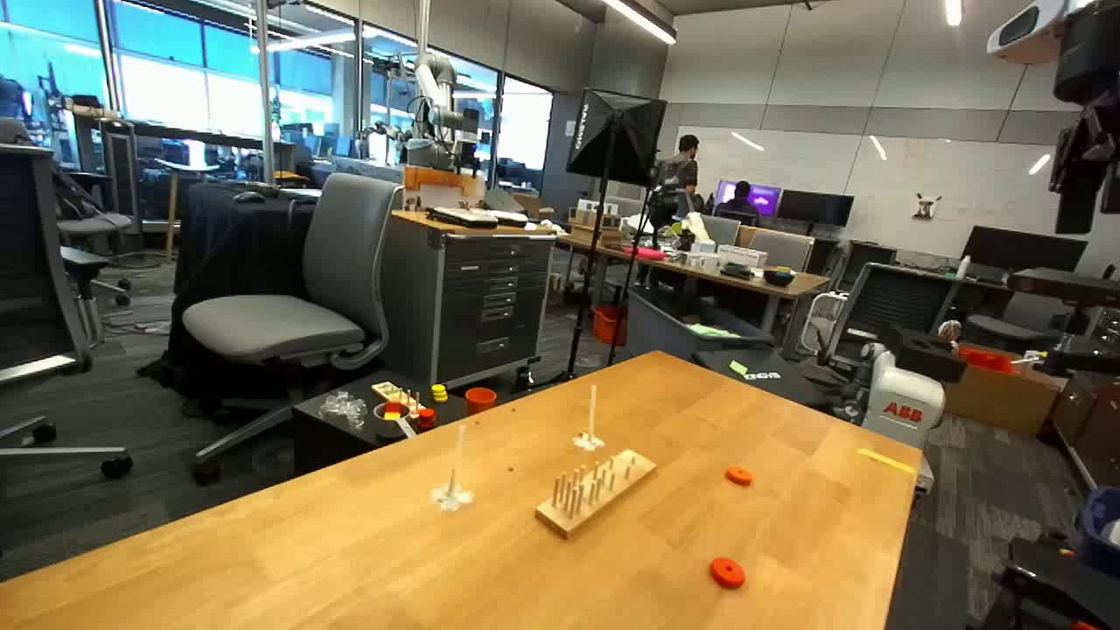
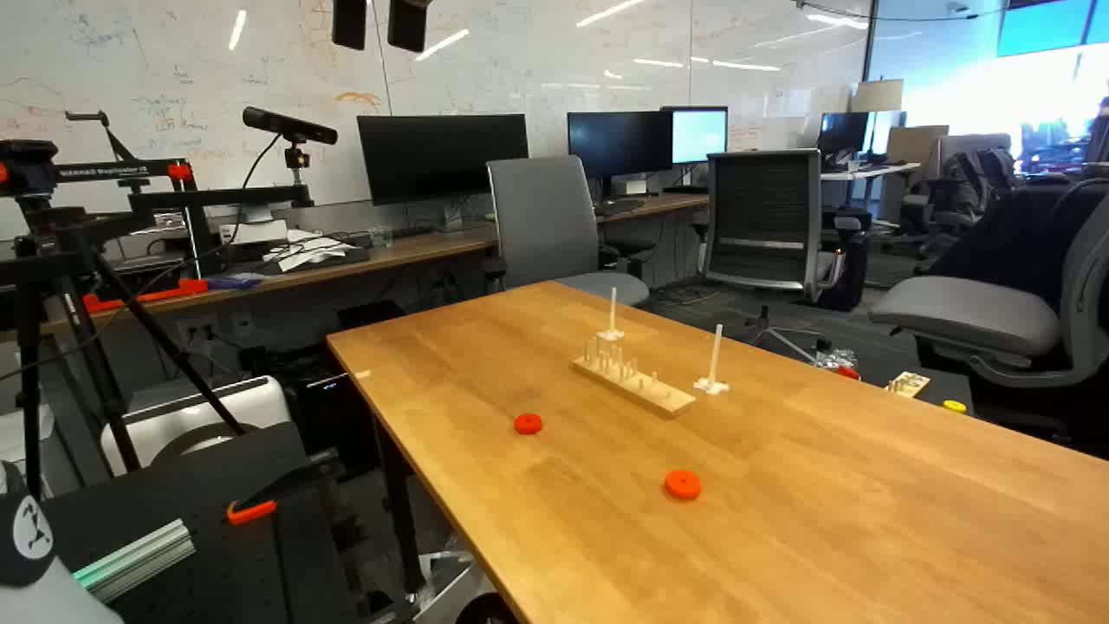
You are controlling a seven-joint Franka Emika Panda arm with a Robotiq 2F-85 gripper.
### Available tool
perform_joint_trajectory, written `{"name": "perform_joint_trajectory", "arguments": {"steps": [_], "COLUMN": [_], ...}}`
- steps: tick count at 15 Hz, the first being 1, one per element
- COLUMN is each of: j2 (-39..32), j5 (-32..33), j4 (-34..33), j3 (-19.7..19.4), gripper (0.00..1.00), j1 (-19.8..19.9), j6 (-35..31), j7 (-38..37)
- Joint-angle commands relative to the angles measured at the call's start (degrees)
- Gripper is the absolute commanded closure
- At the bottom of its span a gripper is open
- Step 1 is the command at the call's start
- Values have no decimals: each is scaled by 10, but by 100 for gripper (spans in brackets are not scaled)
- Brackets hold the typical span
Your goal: Put the right orange object on the wooden board
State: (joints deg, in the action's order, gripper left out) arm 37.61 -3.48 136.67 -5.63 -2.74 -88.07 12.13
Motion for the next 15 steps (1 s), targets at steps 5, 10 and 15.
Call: {"name": "perform_joint_trajectory", "arguments": {"steps": [5, 10, 15], "j2": [-38, -208, -387], "j5": [1, -3, -29], "j4": [-25, -137, -281], "j3": [19, 34, 15], "gripper": [0, 0, 0], "j1": [9, 35, 60], "j6": [-1, -10, 23], "j7": [-28, -154, -226]}}
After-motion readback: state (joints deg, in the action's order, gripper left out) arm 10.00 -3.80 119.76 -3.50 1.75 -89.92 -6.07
